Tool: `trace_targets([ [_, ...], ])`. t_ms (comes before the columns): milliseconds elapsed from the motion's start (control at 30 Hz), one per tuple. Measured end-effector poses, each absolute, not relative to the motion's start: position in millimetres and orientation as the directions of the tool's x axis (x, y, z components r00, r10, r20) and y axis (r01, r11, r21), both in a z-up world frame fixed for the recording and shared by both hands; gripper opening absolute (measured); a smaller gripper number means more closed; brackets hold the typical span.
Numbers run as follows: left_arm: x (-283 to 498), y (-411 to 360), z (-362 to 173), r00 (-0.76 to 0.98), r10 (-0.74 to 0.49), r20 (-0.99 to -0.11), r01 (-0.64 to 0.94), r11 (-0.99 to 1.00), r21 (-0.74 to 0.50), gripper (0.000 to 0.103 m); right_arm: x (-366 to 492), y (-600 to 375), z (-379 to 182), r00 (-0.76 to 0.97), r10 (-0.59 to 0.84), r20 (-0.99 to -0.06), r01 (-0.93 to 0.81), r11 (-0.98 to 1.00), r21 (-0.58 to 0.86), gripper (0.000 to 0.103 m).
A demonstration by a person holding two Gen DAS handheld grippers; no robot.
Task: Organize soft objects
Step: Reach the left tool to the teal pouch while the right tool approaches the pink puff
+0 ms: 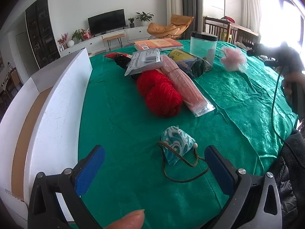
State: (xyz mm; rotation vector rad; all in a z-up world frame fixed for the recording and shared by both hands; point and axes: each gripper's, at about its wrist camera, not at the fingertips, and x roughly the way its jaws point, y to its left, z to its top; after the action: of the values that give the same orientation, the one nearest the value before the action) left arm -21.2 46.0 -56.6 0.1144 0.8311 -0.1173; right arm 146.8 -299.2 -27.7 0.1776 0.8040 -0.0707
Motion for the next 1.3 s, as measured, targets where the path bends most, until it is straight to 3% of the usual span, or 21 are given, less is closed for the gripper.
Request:
trace_targets([
  [133,-14.6,42.4,-67.9,0.651,-0.065,-0.757,0.150,0.988,0.044,0.103,104.7,-317.3,-15.5,0.806,-0.007,-0.591,0.192,0.949,0.250,0.090],
  [333,-7.7,25.1,-76.8,0.639,-0.075,-0.766,0.179,0.982,0.052,0.103,77.7,-299.9,-64.7,0.741,0.033,-0.671,0.190,0.948,0.256,0.090],
  [433,-9.2,21.2,-70.4,0.647,-0.096,-0.757,0.192,0.981,0.040,0.103,68.2,-290.5,-59.2,0.774,0.014,-0.633,0.146,0.969,0.199,0.090],
  [567,-3.4,24.2,-71.5,0.635,-0.117,-0.763,0.183,0.983,0.001,0.103,72.5,-277.1,-64.4,0.754,-0.011,-0.657,0.121,0.985,0.122,0.090],
  [833,26.4,14.5,-100.7,0.600,0.078,-0.796,0.098,0.981,0.169,0.103,72.4,-274.9,-69.1,0.749,-0.026,-0.662,0.122,0.988,0.100,0.090],
  [1067,32.5,37.4,-109.6,0.553,-0.022,-0.833,0.061,0.998,0.014,0.103,75.5,-277.8,-72.8,0.735,-0.021,-0.678,0.131,0.985,0.111,0.090],
  [1300,31.4,36.7,-108.5,0.552,-0.032,-0.833,0.067,0.998,0.005,0.103,76.6,-280.8,-74.9,0.727,-0.017,-0.686,0.142,0.982,0.127,0.090],
])
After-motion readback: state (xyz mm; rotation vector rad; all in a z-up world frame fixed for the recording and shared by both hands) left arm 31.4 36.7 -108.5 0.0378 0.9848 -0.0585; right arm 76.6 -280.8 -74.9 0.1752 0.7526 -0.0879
